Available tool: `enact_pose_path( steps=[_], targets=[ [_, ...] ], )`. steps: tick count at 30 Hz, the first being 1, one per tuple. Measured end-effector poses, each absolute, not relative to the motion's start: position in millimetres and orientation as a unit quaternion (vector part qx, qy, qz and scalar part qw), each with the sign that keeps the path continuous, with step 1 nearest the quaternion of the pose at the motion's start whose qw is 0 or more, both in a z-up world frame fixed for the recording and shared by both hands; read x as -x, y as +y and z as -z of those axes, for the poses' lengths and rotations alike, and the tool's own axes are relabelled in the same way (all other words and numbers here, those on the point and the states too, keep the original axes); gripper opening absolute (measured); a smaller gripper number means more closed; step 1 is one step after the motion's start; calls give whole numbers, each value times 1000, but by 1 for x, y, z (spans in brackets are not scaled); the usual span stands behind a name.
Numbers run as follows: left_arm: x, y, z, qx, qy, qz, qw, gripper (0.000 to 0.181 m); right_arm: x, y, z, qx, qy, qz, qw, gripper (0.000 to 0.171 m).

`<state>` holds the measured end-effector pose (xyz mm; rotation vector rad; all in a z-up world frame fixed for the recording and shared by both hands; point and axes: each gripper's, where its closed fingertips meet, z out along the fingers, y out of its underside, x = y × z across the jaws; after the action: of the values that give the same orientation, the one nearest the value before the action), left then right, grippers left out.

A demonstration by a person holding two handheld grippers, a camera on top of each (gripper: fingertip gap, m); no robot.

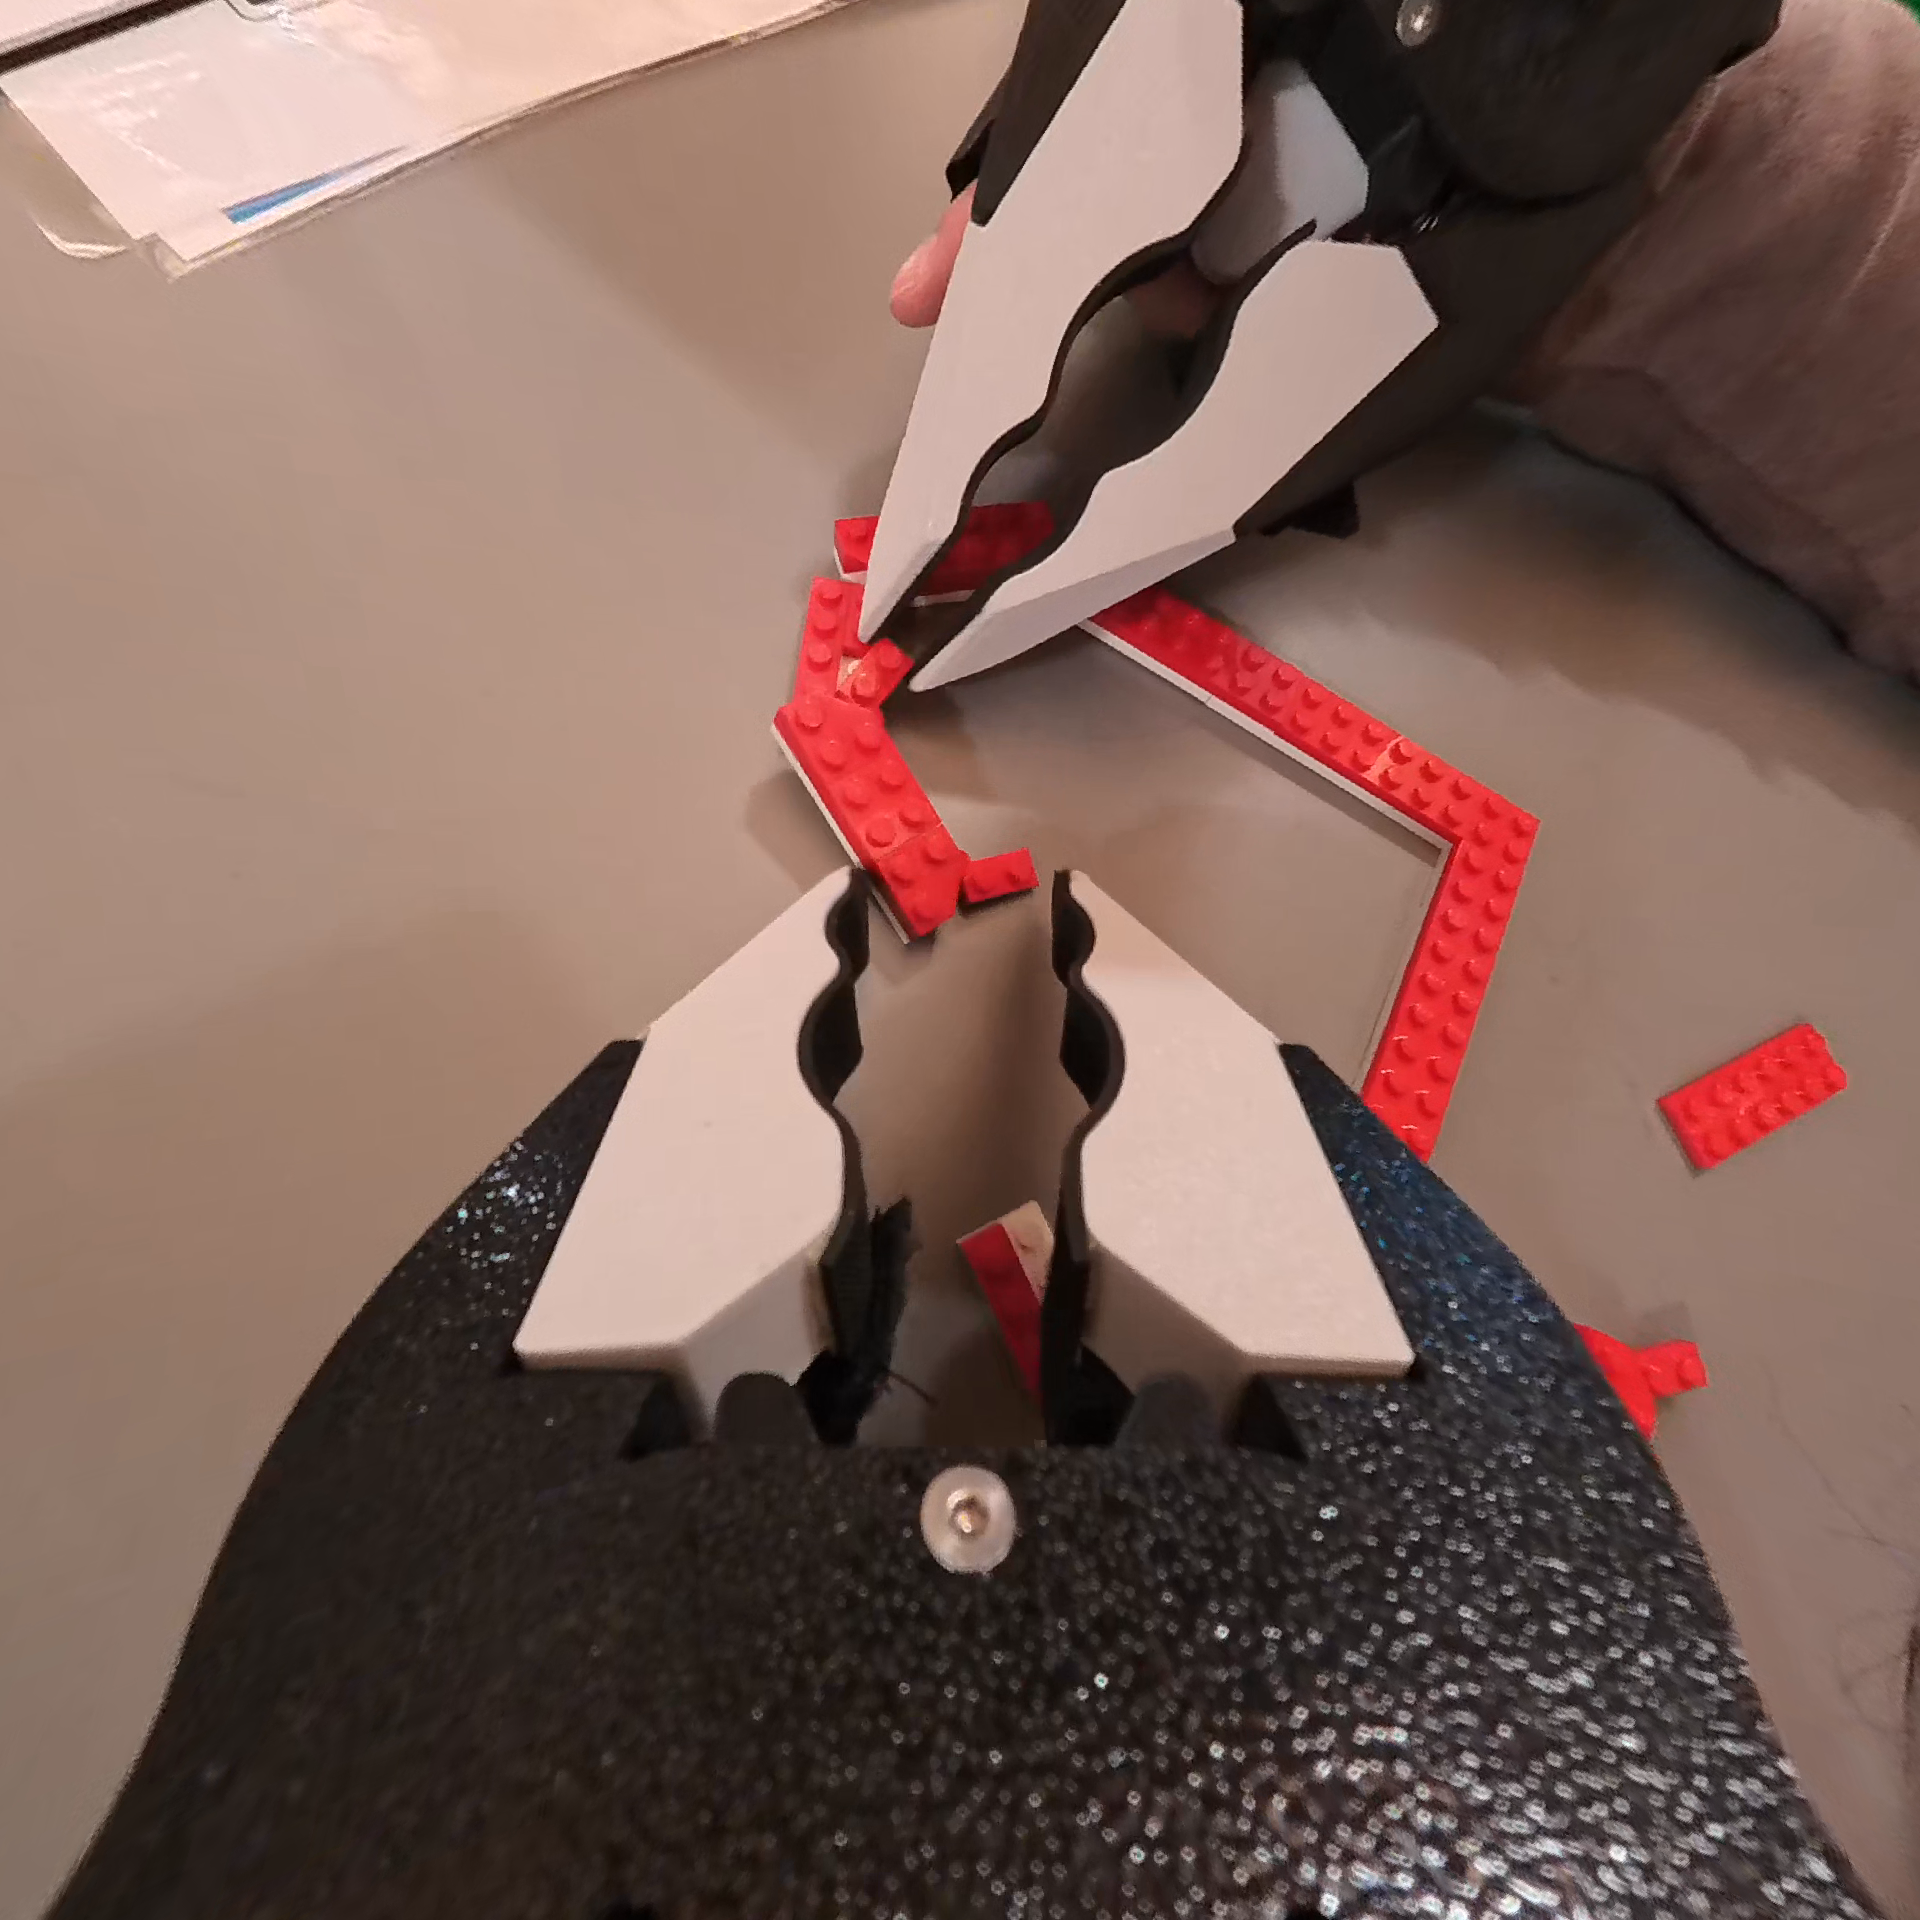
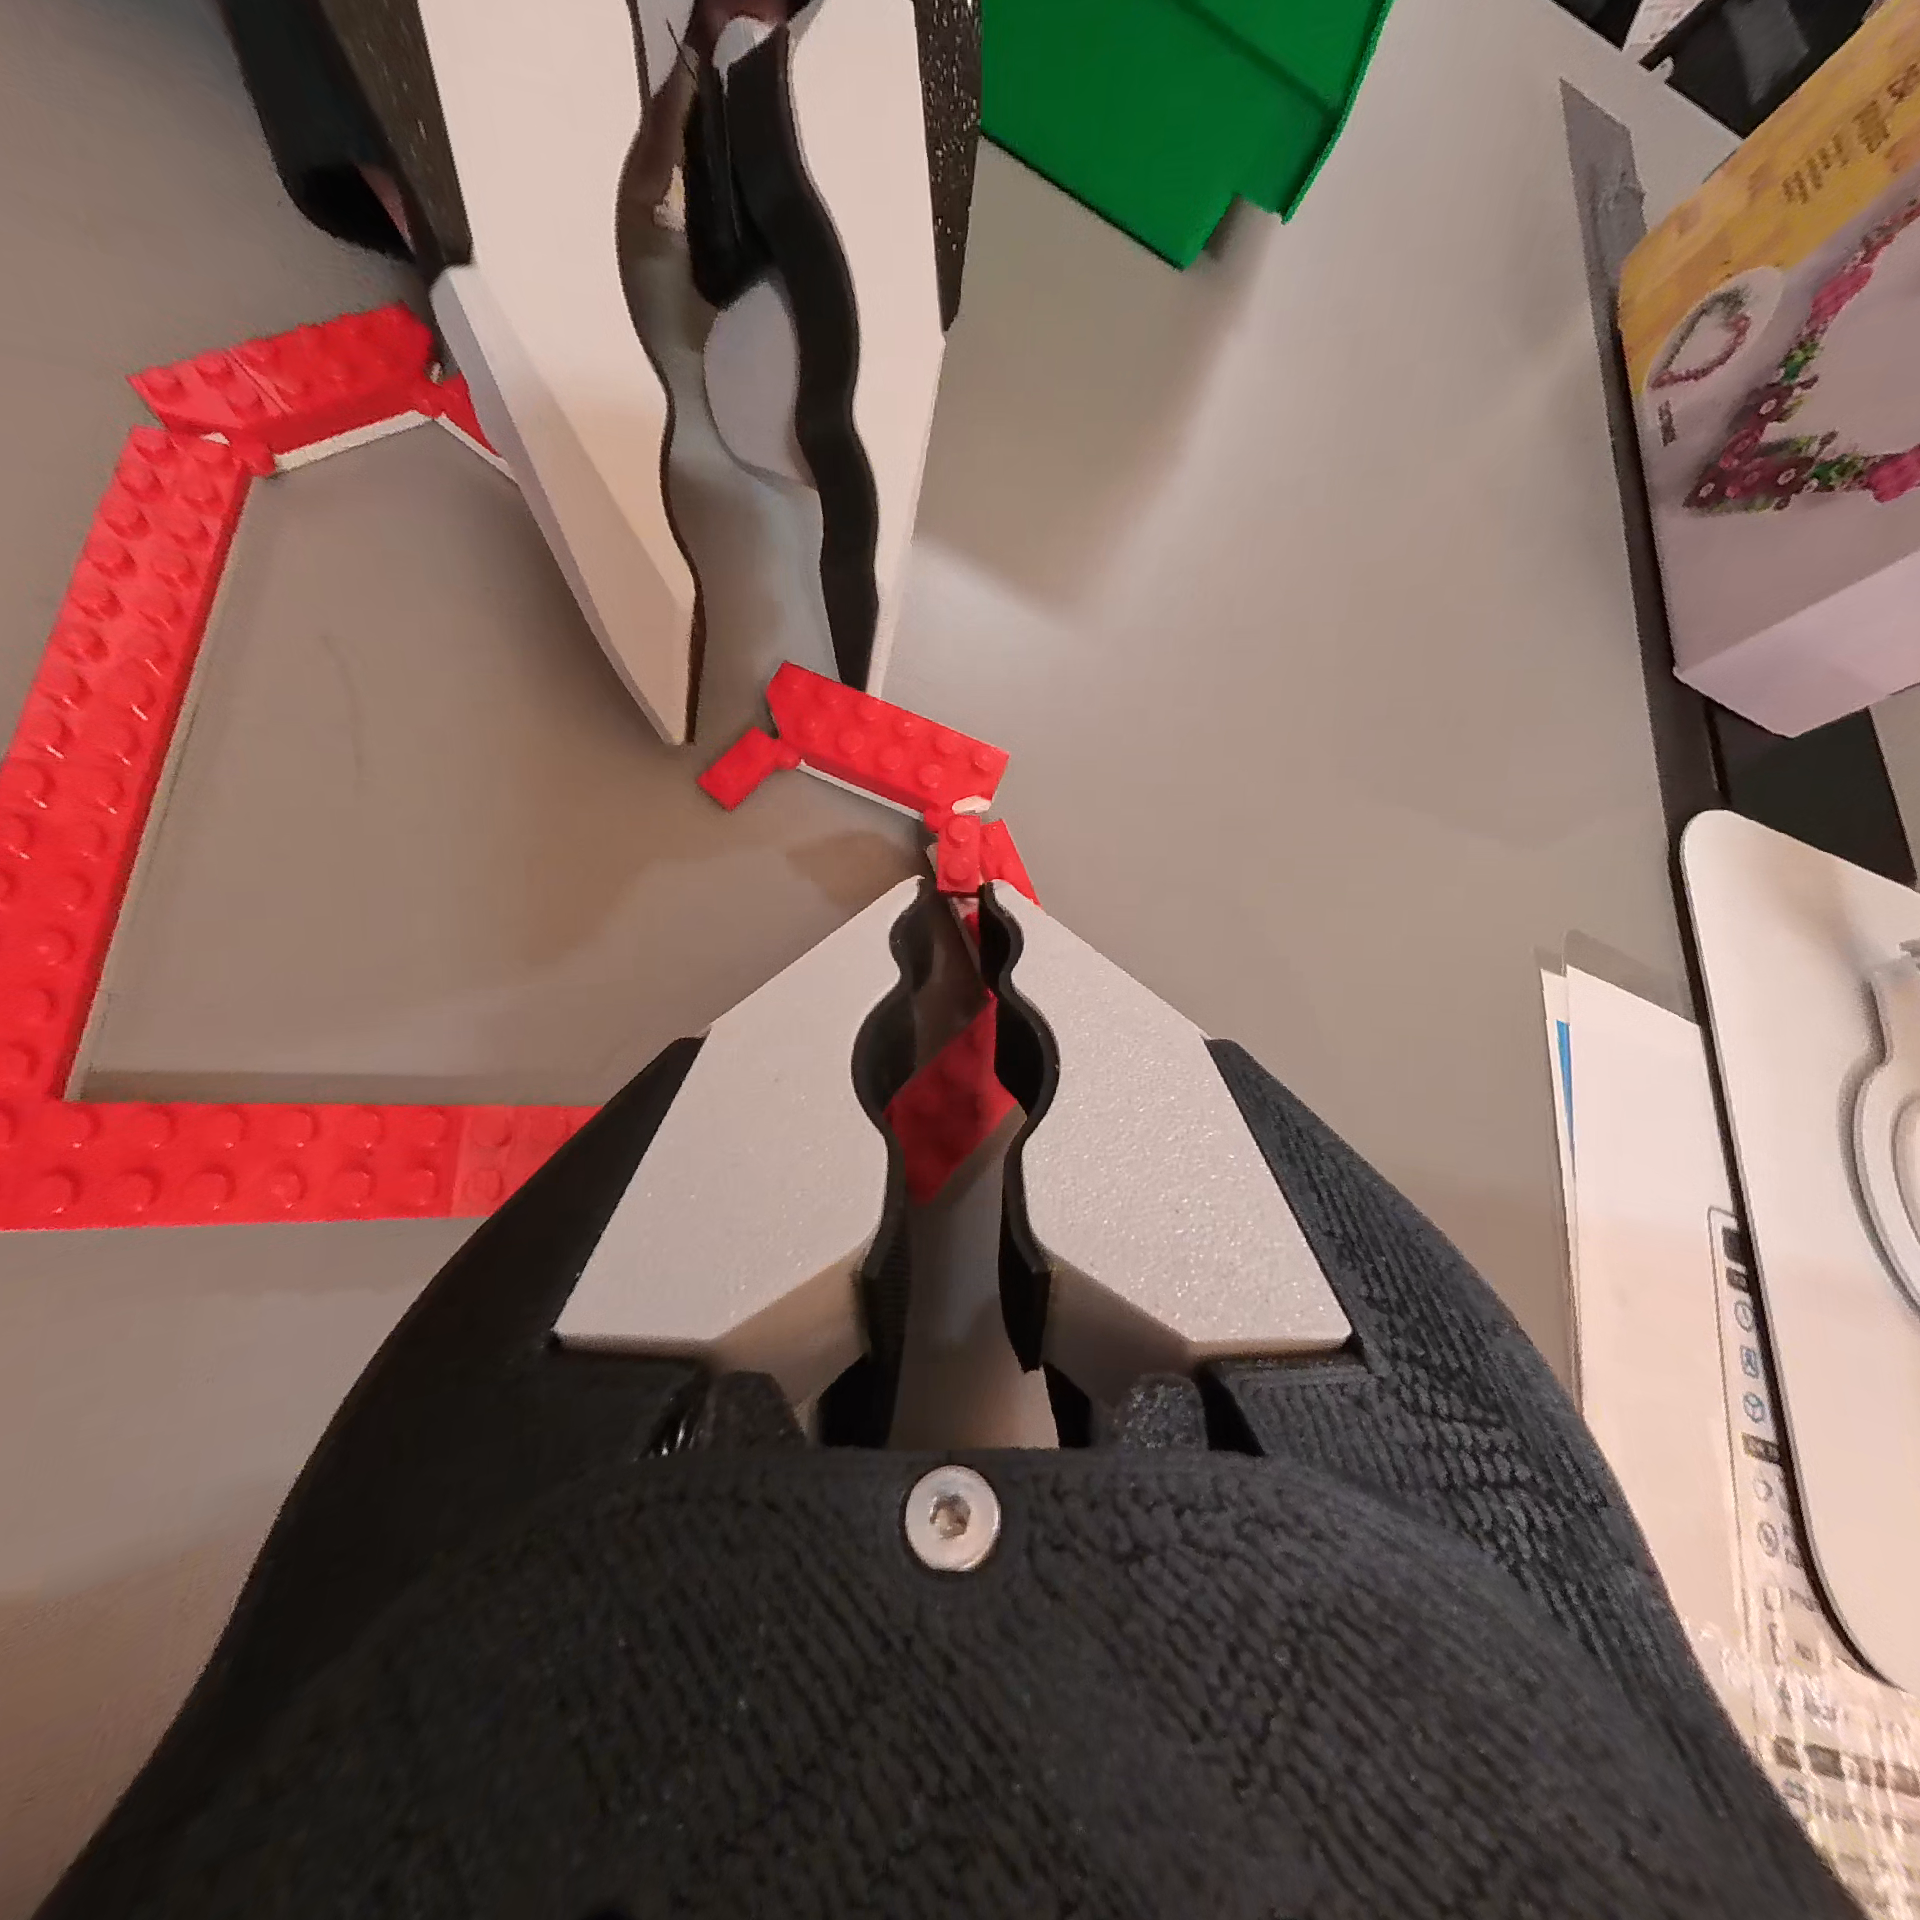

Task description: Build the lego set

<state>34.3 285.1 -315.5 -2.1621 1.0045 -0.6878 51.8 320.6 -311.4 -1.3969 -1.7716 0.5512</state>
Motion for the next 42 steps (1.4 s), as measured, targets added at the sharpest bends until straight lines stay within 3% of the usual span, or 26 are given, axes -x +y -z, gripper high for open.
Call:
enact_pose_path(
  steps=[23,26,33,42],
  targets=[
    [-22,273,315,844,371,263,284,32,-54,327,311,557,-699,-188,407,12],
    [-12,282,300,840,345,271,320,31,-58,340,299,559,-674,-180,449,15],
    [0,307,271,799,320,253,443,32,-80,378,252,512,-548,-111,652,19],
    [1,309,262,772,336,241,482,30,-92,383,250,531,-536,-118,646,24]
  ],
)
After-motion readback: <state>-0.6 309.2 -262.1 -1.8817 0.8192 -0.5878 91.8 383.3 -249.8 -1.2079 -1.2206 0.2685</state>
